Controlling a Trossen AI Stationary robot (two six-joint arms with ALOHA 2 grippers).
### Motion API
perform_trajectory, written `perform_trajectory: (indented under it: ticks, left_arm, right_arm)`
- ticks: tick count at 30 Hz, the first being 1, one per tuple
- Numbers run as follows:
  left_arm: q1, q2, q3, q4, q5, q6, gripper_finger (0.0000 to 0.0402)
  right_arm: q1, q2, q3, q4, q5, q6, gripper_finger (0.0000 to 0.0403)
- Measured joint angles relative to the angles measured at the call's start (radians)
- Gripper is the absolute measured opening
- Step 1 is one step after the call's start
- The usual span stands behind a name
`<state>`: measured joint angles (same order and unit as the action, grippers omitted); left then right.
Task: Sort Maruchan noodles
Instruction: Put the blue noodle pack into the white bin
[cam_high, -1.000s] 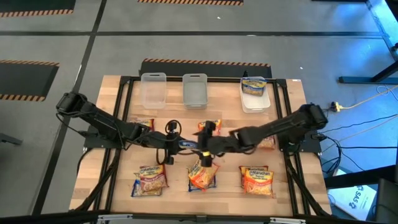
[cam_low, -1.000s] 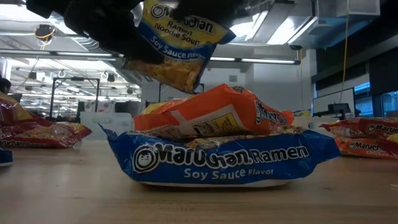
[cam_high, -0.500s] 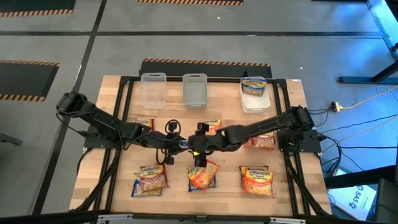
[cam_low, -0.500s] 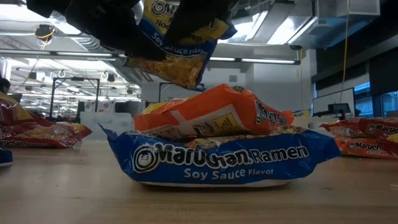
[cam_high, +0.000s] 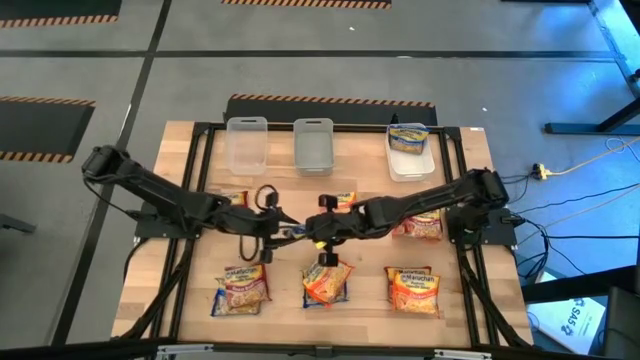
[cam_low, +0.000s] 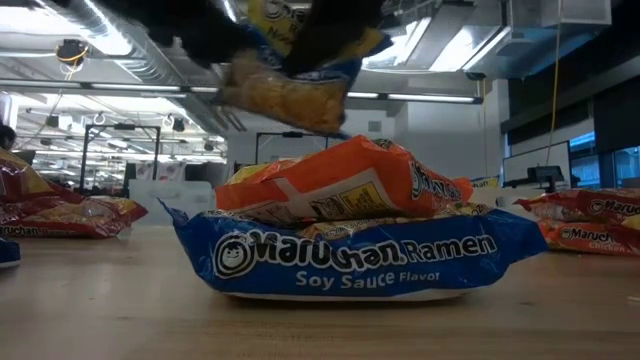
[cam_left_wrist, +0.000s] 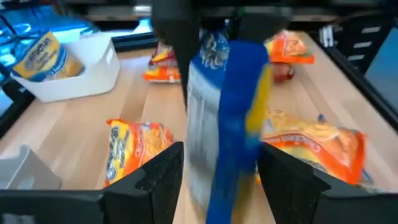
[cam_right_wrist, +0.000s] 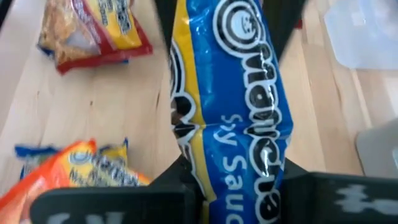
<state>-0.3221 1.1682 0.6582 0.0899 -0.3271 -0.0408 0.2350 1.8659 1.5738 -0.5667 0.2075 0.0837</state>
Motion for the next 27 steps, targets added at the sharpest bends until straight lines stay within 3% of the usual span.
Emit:
perform_trajectory:
  ticks: [6,11,15,21,27]
  left_arm:
    - [-0.024,-0.11,-0.001,-0.235,-0.011,-0.106,0.0196]
    - [-0.052,-0.102,-0.001,-0.241,-0.015,-0.109,0.0196]
    - [-0.051,-0.078,-0.003,-0.228,-0.081,-0.099,0.0197]
    - [-0.041,-0.066,-0.003,-0.204,-0.127,-0.058,0.0197]
    - [-0.007,-0.066,-0.003,-0.183,-0.128,-0.054,0.0197]
  right_arm:
    - [0.001,-0.092,0.0,-0.176,0.049,0.014,0.0059]
    - [-0.037,-0.19,-0.005,-0.372,0.144,0.021,0.0056]
    - [-0.111,-0.307,-0.087,-0.427,0.169,0.014,0.006]
    - [-0.328,-0.501,-0.247,-0.432,0.138,-0.143,0.0059]
    - [-0.624,-0.586,-0.345,-0.437,0.046,-0.404,0.006]
